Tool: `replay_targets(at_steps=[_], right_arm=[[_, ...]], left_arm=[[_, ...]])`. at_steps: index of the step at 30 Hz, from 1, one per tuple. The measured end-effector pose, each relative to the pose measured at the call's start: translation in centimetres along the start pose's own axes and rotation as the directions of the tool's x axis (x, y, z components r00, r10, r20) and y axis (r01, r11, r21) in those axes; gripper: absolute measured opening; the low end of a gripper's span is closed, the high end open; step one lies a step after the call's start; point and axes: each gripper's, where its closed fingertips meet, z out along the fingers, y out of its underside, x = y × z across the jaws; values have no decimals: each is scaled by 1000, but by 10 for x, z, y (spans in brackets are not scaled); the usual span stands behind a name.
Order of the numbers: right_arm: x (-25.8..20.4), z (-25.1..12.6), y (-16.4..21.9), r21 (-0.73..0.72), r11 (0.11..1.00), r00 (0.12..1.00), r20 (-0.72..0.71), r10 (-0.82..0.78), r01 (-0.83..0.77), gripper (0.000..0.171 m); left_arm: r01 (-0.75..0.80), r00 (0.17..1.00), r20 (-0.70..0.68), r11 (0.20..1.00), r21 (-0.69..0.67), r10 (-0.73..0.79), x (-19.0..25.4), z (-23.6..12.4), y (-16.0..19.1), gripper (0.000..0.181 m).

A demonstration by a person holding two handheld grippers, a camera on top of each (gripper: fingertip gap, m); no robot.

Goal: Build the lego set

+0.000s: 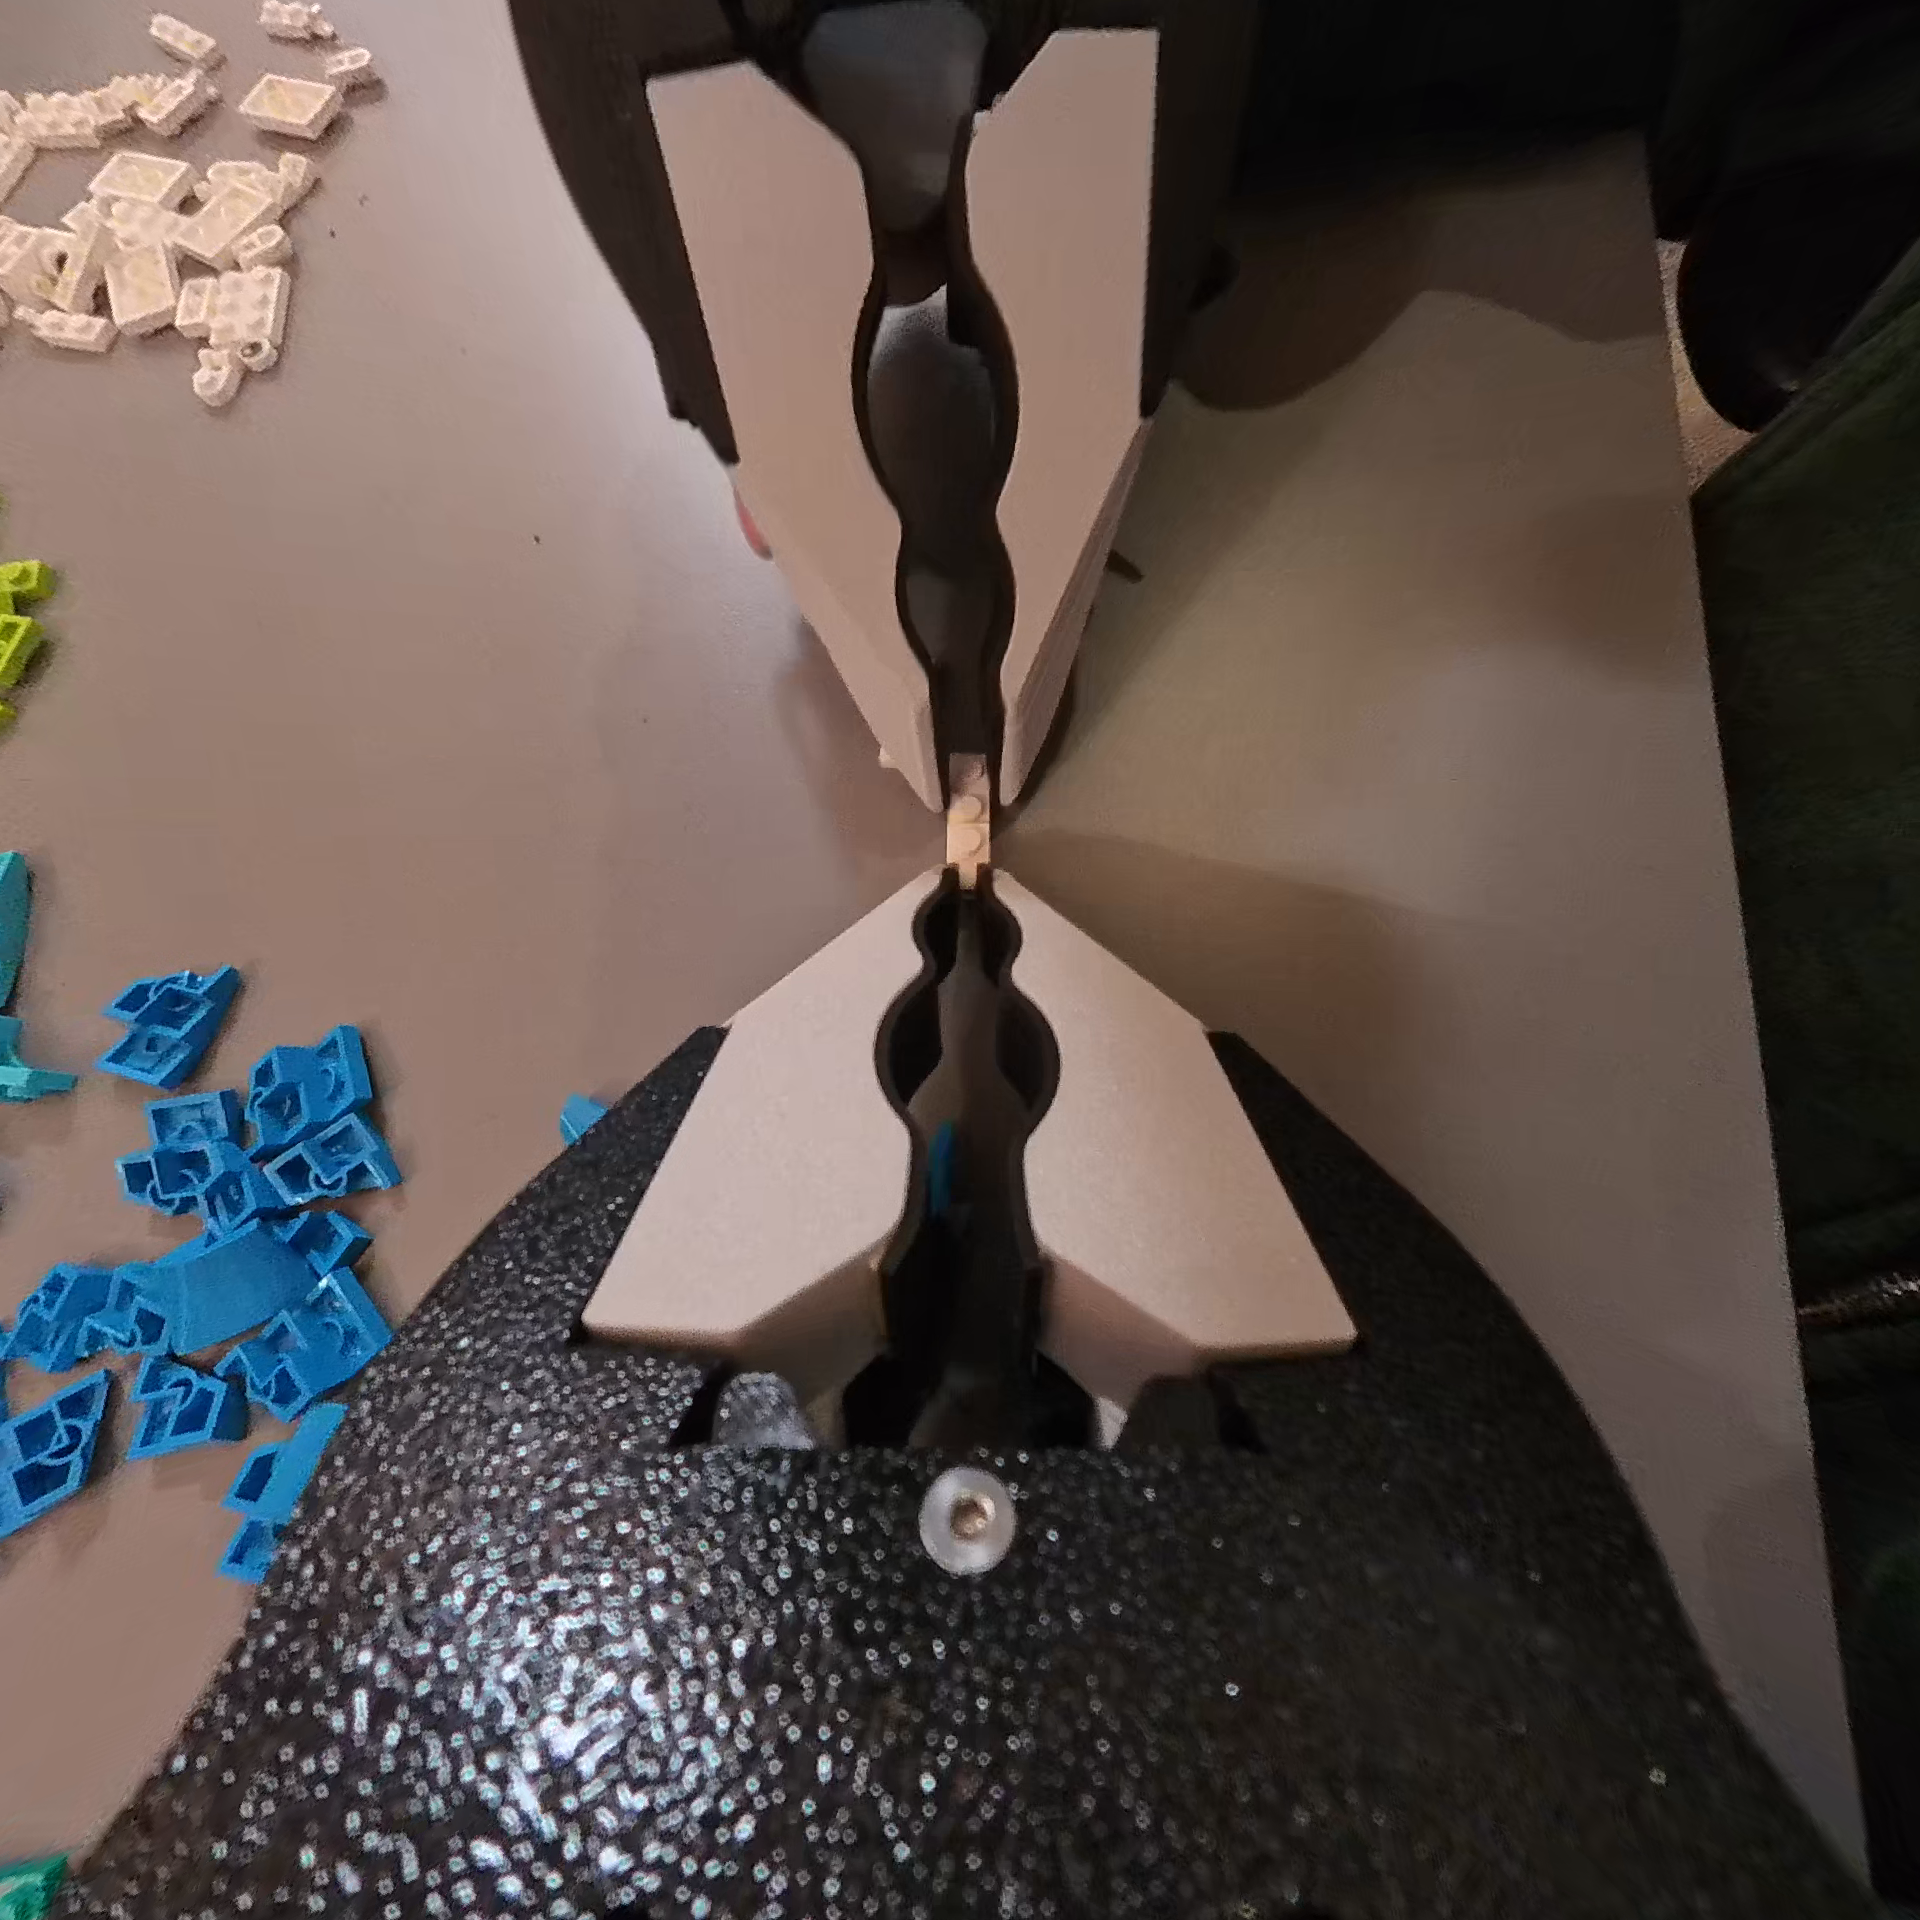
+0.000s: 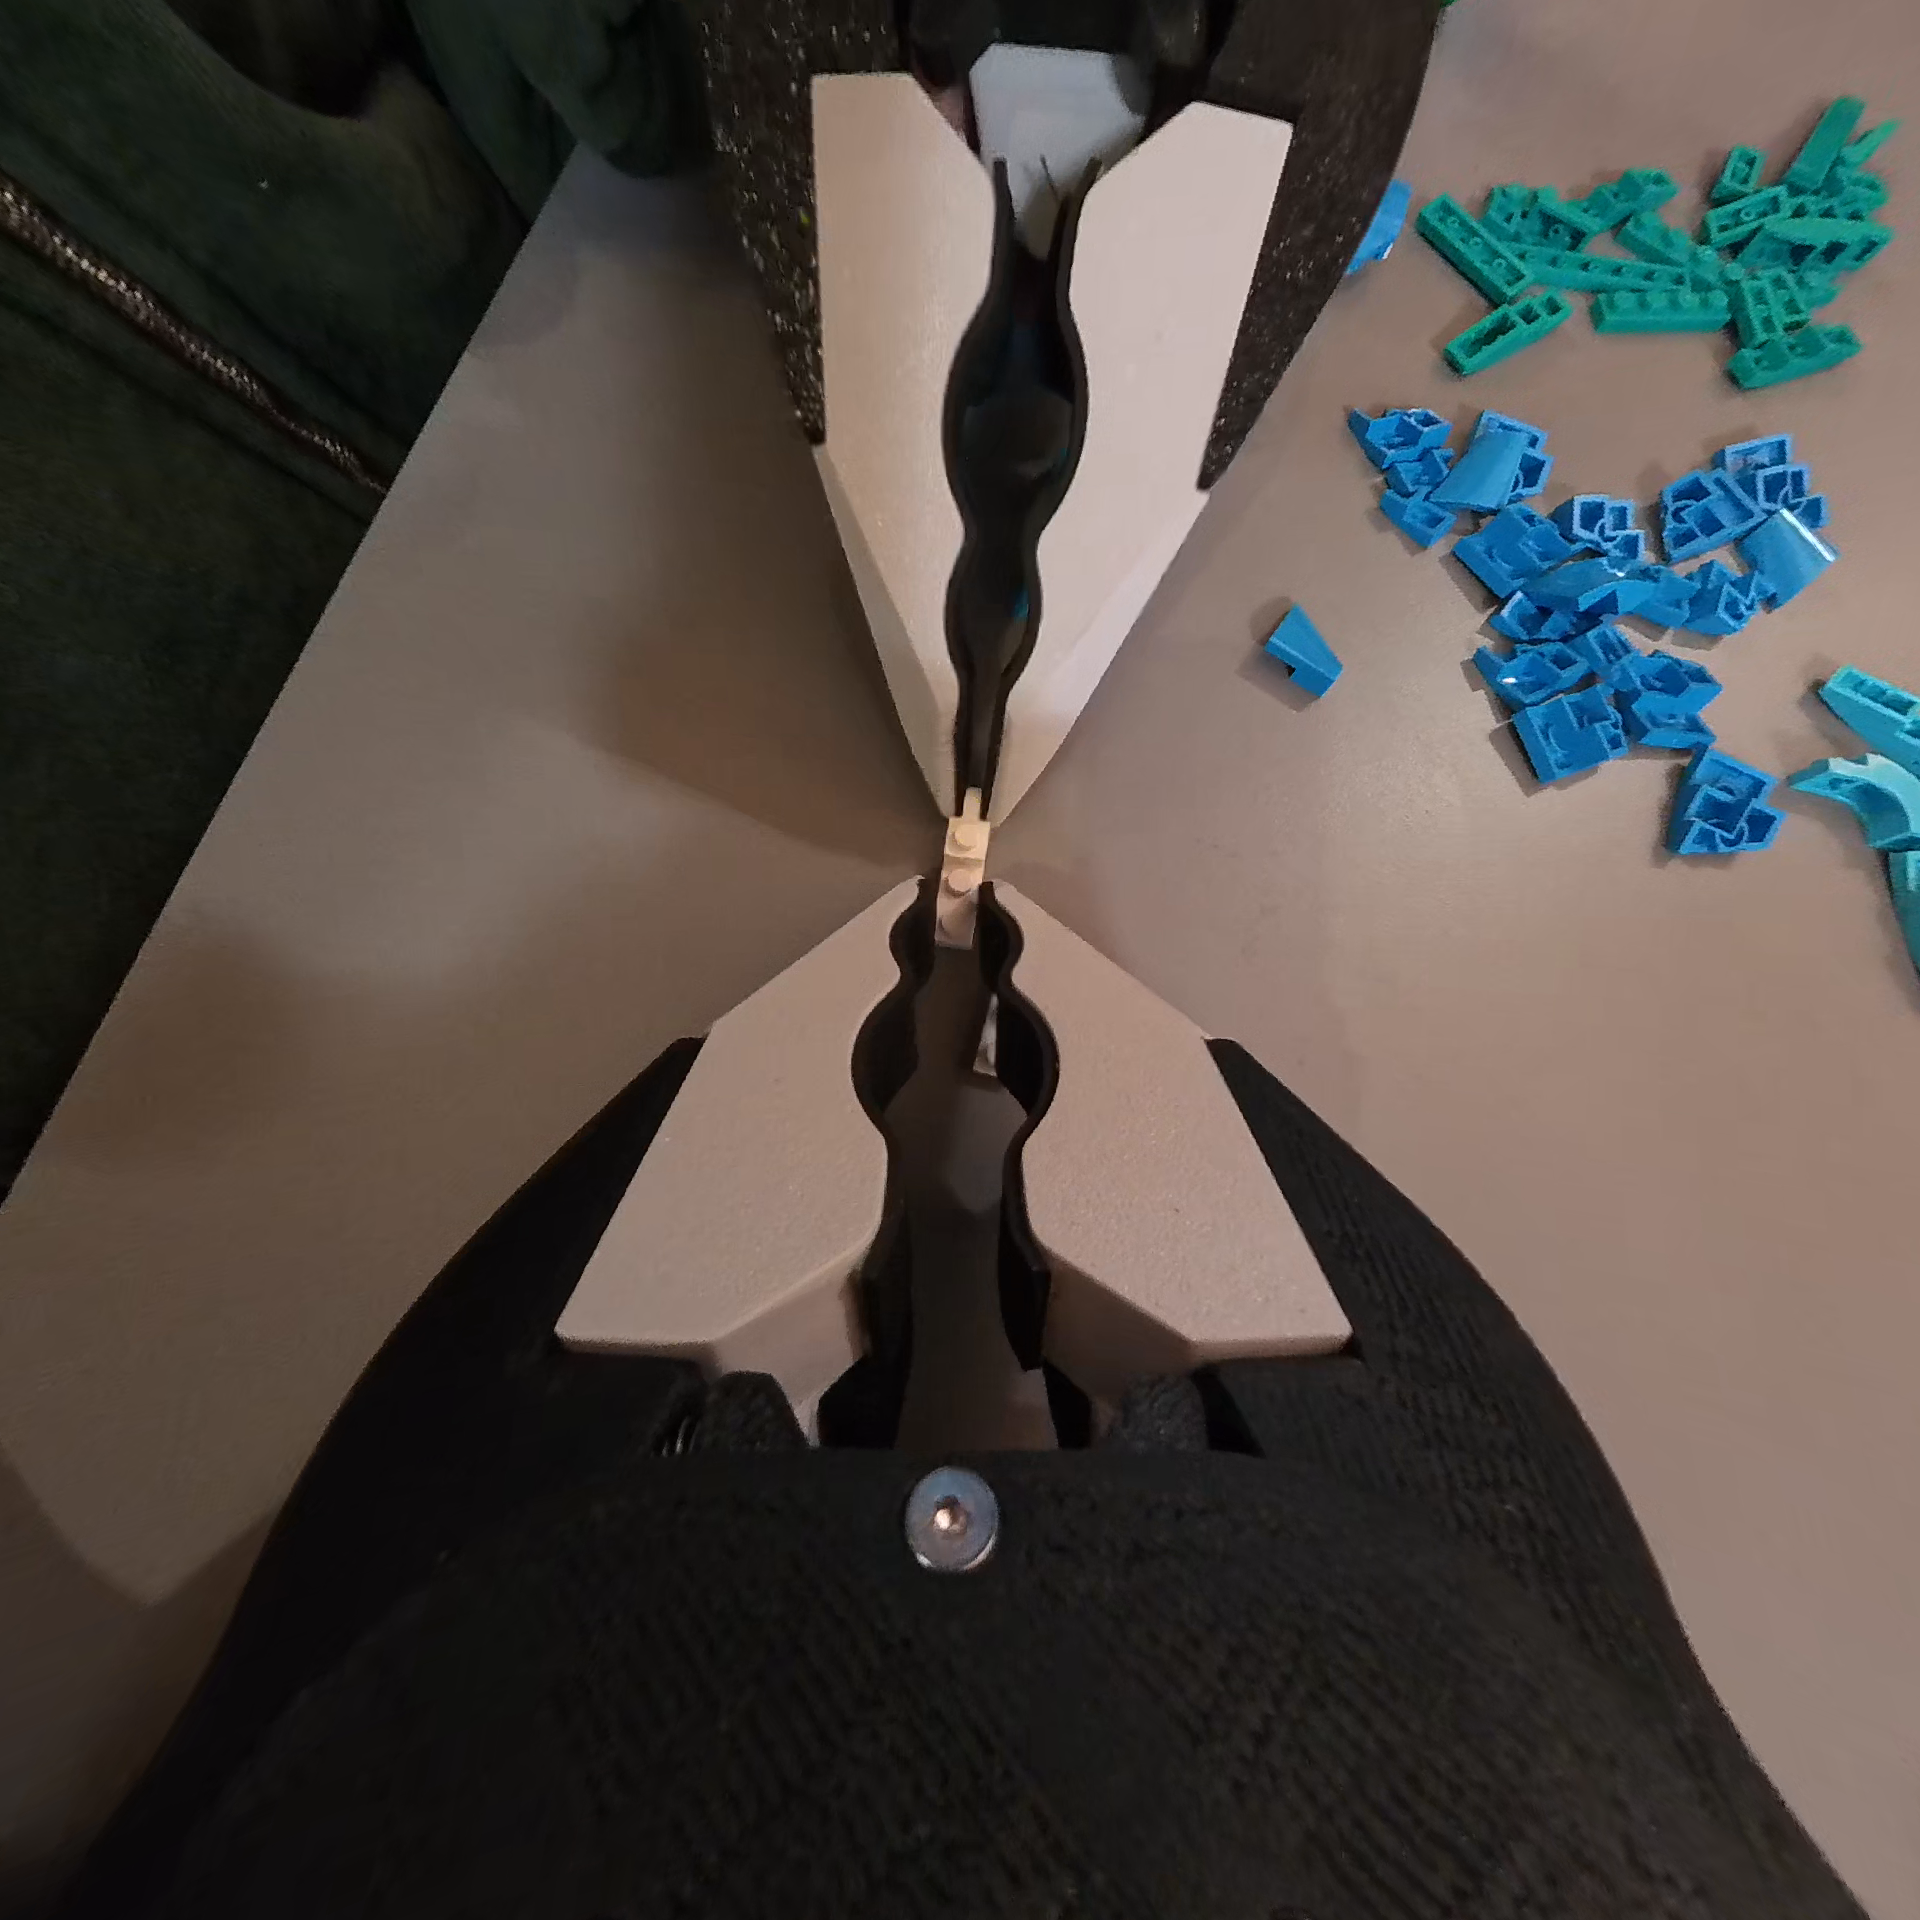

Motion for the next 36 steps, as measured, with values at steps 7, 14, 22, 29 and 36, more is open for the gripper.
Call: replay_targets(at_steps=[7,14,22,29,36], right_arm=[[18,-26,15,-12,995,992,-80,98,-99,18],[9,-16,18,-38,993,994,-19,108,-108,17],[6,-15,9,-20,997,997,-22,71,-72,6],[-2,-9,5,-38,997,998,12,69,-69,6],[-3,-9,5,-55,997,998,1,63,-63,6]], left_arm=[[7,1000,6,1000,-2,-7,0,-1,1,0],[17,1000,8,1000,2,-17,0,0,0,0],[16,1000,-1,1000,3,-16,2,1,-1,0],[20,1000,-2,1000,2,-20,3,1,-1,0],[24,1000,6,1000,-2,-24,3,2,-2,0]])
